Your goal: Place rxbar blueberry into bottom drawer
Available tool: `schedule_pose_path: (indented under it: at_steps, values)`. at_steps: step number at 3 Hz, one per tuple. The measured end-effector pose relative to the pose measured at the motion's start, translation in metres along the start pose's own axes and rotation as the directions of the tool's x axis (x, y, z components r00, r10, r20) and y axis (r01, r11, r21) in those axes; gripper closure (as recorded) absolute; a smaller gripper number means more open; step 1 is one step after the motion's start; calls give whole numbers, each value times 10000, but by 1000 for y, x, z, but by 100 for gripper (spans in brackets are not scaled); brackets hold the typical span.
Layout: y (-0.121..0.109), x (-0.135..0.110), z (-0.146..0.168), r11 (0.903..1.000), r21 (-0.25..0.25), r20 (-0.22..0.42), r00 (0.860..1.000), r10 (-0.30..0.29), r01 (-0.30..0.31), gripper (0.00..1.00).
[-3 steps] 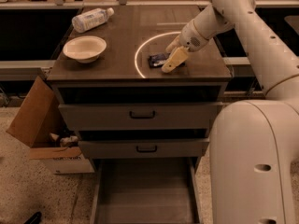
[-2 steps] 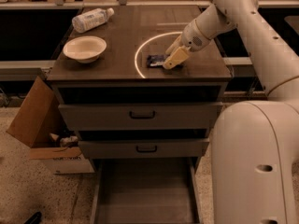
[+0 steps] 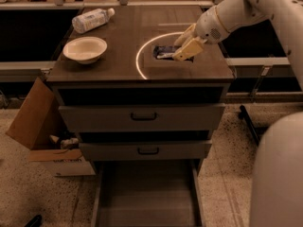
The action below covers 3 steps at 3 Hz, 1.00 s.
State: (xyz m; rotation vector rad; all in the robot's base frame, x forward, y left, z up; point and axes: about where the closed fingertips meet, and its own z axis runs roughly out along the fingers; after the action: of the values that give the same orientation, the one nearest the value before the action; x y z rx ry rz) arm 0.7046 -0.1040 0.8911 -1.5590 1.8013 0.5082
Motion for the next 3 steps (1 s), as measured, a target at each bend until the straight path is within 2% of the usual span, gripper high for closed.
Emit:
schedule_pose_path:
  at_steps: [1,2,3]
  values:
    - [48,-9,-35,9998,184,445,9990,-76,68,100]
    - [49,-2,-22,10000,-78,298,9995,37,-34,100]
    - [49,-3,-23,10000,-53,316,9995,20,-18,100]
